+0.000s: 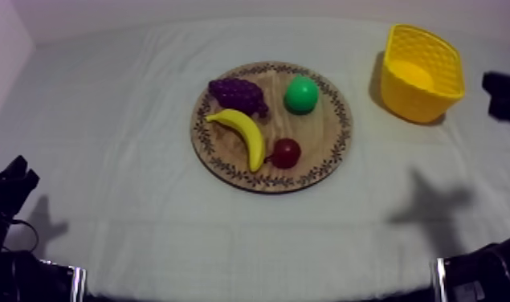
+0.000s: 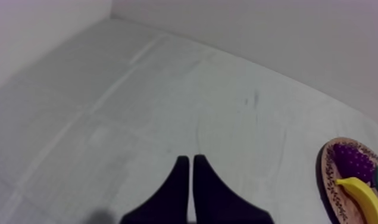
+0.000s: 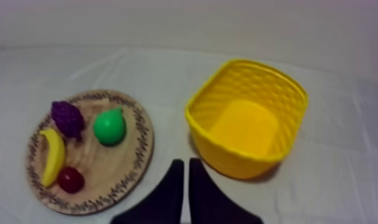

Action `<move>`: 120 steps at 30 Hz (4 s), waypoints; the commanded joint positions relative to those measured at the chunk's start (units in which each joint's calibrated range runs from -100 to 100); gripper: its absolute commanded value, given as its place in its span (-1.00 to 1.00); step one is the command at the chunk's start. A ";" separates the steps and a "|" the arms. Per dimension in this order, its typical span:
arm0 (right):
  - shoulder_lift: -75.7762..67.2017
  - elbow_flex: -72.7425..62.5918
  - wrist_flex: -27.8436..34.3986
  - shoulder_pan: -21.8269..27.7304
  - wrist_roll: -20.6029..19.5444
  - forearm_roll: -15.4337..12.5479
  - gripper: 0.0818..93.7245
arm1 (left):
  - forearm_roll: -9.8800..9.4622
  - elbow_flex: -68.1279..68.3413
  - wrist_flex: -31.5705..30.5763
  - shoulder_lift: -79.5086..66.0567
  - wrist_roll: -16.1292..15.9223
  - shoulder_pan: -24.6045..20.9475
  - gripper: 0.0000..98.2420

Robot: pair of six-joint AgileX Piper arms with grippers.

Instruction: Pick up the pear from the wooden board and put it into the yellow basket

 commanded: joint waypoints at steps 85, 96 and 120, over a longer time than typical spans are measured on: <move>88.35 -45.39 -5.66 -14.78 -8.95 4.04 0.79 | 0.01 0.00 0.00 -0.04 0.01 -0.01 -1.00; 94.55 -48.99 -6.52 -16.07 -13.54 8.54 0.57 | 0.01 0.00 0.00 -0.04 0.01 -0.01 -1.00; 77.20 -35.35 -10.13 -16.50 -14.13 12.54 0.03 | 0.01 0.00 0.00 -0.04 0.01 -0.01 -1.00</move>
